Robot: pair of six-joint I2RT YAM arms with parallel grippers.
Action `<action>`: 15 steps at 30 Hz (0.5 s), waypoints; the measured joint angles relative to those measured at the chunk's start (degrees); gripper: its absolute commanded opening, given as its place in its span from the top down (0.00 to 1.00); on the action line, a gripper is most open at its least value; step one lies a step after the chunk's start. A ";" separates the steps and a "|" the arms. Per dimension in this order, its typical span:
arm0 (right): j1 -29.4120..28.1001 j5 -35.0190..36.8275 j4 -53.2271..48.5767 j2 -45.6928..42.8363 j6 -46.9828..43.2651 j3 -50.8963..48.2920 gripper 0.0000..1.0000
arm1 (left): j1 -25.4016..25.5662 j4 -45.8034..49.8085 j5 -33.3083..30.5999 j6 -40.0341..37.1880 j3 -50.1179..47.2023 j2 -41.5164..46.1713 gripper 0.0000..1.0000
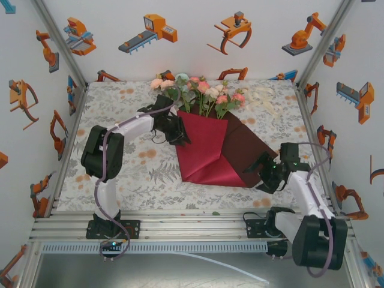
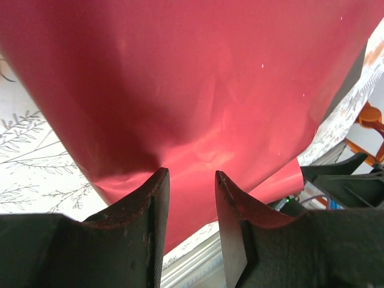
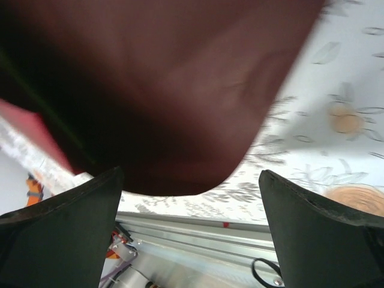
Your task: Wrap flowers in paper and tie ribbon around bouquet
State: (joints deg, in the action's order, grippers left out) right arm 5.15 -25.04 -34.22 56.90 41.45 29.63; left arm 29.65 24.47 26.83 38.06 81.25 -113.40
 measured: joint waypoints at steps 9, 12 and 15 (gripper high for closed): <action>-5.62 0.26 1.31 -2.36 5.38 -1.66 0.07 | -0.31 -1.49 5.03 0.04 0.26 -4.61 0.61; -5.62 6.05 -0.28 -2.03 6.73 -1.49 0.08 | -0.20 -1.70 6.25 0.04 1.18 -5.70 0.60; -5.60 13.20 -1.40 1.05 7.65 0.68 0.07 | -0.04 -1.79 7.58 -0.09 2.10 -5.84 0.56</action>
State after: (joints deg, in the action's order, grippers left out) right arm -0.45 -11.84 -35.62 57.95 49.10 30.30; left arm 29.61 22.68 34.41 37.98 83.35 -119.24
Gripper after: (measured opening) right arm 0.926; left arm 0.417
